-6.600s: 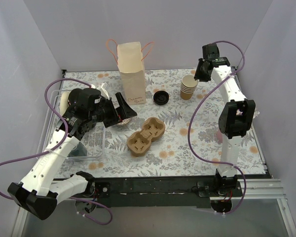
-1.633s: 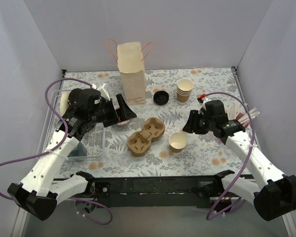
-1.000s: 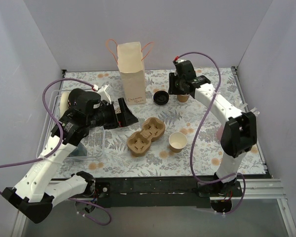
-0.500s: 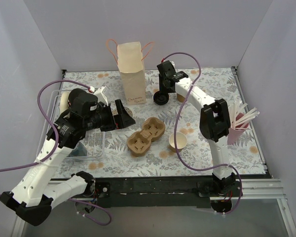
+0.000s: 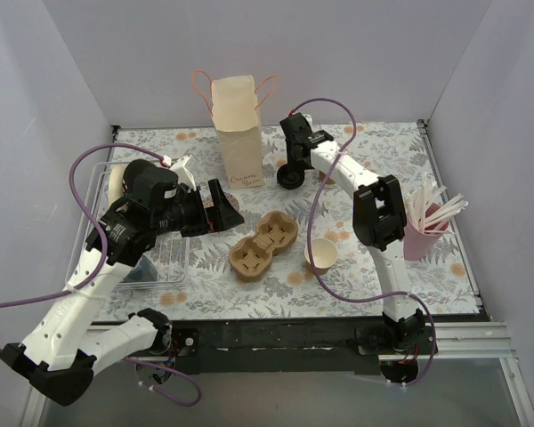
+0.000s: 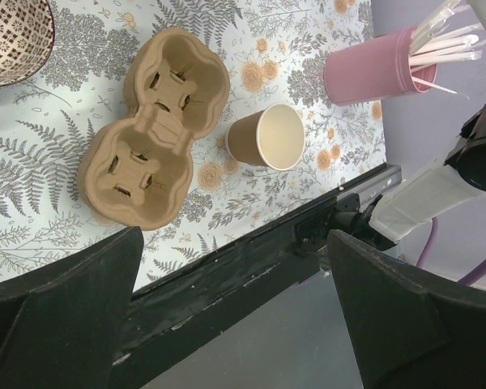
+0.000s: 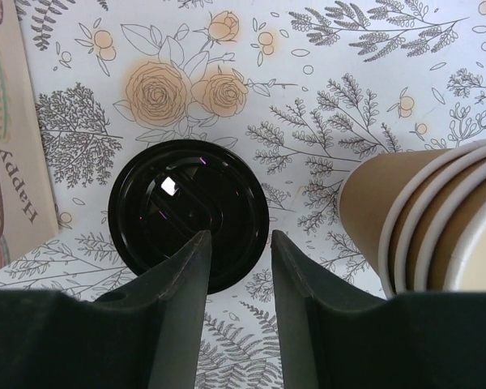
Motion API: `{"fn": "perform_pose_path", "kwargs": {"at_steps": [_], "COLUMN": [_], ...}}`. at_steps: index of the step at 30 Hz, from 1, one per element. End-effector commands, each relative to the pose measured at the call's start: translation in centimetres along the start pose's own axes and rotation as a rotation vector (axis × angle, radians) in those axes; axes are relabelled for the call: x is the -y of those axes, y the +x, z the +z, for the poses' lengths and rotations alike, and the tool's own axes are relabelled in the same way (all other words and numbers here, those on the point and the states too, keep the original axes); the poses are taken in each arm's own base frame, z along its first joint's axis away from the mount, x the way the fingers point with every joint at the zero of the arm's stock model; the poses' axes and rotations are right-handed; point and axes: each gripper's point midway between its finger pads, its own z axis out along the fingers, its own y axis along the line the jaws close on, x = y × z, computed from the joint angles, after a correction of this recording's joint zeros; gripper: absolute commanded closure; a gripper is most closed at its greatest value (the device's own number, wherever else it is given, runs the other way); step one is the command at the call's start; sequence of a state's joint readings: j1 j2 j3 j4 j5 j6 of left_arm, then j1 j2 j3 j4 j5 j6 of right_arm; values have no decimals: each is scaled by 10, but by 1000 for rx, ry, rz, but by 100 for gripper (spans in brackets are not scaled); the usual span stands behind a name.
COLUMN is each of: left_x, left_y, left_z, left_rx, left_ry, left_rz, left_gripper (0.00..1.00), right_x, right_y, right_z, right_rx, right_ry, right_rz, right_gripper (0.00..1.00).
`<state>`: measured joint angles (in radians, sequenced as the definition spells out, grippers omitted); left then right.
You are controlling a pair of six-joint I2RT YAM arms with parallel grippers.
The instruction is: Pack the takeout coffee
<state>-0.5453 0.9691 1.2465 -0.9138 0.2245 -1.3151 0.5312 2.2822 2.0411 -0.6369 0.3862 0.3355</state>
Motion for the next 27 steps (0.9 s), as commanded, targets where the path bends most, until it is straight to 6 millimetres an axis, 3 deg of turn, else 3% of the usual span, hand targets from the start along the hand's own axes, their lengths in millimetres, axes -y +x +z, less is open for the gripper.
{"fn": "perform_pose_path", "kwargs": {"at_steps": [1,22,27], "left_x": [-1,-3,-4], "left_y": [0,2,1], "left_z": [-4,-4,-4], "left_rx": [4,-2,-1], "left_ry": [-5,-15,-18], "left_rz": [12,21,23], "left_gripper": [2,2,2], "right_x": [5,7,7], "right_y": [-11,5,3], "right_z": [4,23,23], "right_rx": [20,-42,-38], "right_ry": [31,20,13], "right_rz": [29,65,71], "right_gripper": [56,60,67]}}
